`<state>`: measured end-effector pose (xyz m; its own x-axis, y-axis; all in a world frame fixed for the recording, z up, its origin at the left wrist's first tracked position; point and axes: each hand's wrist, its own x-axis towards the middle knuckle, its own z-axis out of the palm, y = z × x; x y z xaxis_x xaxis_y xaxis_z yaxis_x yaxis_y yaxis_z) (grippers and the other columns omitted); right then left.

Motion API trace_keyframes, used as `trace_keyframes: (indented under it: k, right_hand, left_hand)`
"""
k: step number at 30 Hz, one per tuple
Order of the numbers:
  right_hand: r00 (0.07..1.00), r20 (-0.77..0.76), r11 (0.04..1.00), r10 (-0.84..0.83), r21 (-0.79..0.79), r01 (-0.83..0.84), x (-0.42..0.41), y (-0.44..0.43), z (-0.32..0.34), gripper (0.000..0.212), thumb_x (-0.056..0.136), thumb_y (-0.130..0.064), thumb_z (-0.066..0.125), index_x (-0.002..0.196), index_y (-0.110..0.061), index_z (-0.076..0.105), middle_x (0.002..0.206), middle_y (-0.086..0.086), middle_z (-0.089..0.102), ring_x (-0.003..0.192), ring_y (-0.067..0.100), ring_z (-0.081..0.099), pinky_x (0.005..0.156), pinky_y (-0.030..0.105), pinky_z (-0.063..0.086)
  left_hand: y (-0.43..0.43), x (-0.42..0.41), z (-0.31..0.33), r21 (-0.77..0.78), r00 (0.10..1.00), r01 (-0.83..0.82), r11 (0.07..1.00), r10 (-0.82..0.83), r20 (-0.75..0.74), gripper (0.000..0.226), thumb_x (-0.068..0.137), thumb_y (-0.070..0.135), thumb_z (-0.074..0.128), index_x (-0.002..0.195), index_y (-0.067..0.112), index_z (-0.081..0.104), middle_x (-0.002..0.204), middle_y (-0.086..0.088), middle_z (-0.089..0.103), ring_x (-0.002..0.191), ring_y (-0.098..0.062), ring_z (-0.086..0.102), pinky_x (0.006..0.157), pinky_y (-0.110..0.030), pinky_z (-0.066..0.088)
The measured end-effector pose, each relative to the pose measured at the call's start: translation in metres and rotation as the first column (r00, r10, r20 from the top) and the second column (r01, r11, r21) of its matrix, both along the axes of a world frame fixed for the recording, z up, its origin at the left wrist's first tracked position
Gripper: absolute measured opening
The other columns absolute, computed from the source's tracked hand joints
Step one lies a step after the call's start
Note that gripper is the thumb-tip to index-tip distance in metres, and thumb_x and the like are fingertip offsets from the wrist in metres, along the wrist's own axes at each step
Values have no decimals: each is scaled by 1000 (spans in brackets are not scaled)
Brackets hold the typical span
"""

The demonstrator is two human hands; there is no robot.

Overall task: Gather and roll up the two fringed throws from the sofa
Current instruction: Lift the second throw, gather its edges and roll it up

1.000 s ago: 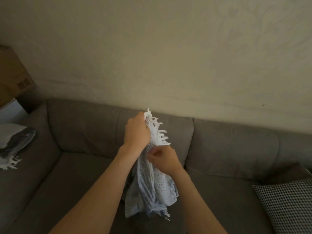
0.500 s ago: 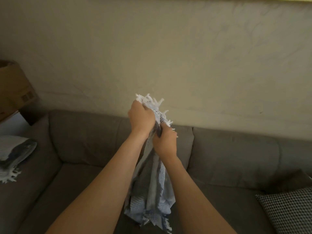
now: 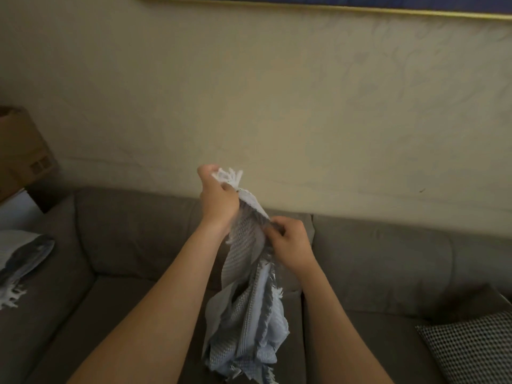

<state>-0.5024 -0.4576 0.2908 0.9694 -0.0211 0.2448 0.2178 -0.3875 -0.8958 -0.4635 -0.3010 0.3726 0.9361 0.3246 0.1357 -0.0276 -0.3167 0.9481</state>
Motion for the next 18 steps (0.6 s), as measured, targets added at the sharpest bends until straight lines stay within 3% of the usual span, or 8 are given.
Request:
trace_keyframes:
  k: [4,7,9,10,12,15,17,18]
  right_hand:
    - [999,-51,956,-11,294,25,-4,3,7,33,111,-23,50,92,-1,66,76,20,62,66,27,53,62,41,45]
    - [997,-79,913,-16,406,47,-4,4,8,34,112,-30,45,111,-9,71,105,26,70,97,44,67,88,52,57]
    - [996,-85,915,-42,397,72,-5,4,11,39,111,-34,45,104,-3,67,88,23,65,82,40,63,79,51,54]
    - [995,-87,916,-53,392,84,-5,3,14,40,111,-33,45,92,-2,62,74,16,55,67,31,54,68,45,48]
    - [997,-64,923,-44,380,65,-3,-2,22,38,111,-30,46,83,-5,54,67,6,38,60,18,35,62,37,33]
    - [999,13,938,37,343,-39,-1,0,46,45,108,-35,50,88,5,55,71,9,44,65,21,39,64,37,36]
    - [996,81,944,48,323,-71,-2,4,63,41,111,-27,50,75,-6,53,62,0,45,57,14,40,58,30,37]
    - [992,111,940,58,330,-91,-3,6,68,38,111,-22,52,74,-11,56,59,-6,51,54,8,46,56,25,40]
  left_hand:
    - [8,8,-14,40,977,211,977,-212,29,39,97,22,40,106,34,76,115,11,74,111,-13,69,99,-48,60]
    - [11,0,-11,160,946,316,935,-323,16,37,90,11,58,108,35,80,105,17,76,97,-13,73,89,-40,62]
    - [13,0,-13,301,939,292,908,-332,89,30,87,8,76,108,29,81,102,17,73,92,-1,69,84,-26,57]
    - [13,1,-14,343,936,256,904,-320,145,22,86,13,82,104,25,82,98,16,73,90,2,67,82,-24,56]
    - [11,4,-16,375,919,193,907,-301,254,8,89,22,83,96,19,80,92,9,71,84,2,64,78,-25,55]
    - [2,5,-13,337,884,112,935,-248,395,13,97,21,76,101,12,68,124,-1,51,100,5,53,90,-9,45]
    - [-4,3,-3,255,863,141,957,-245,441,12,103,15,68,109,9,60,127,1,51,102,0,57,91,-16,49]
    - [-7,2,3,208,861,172,963,-249,443,9,105,13,63,109,9,56,115,3,59,92,0,60,81,-23,52]
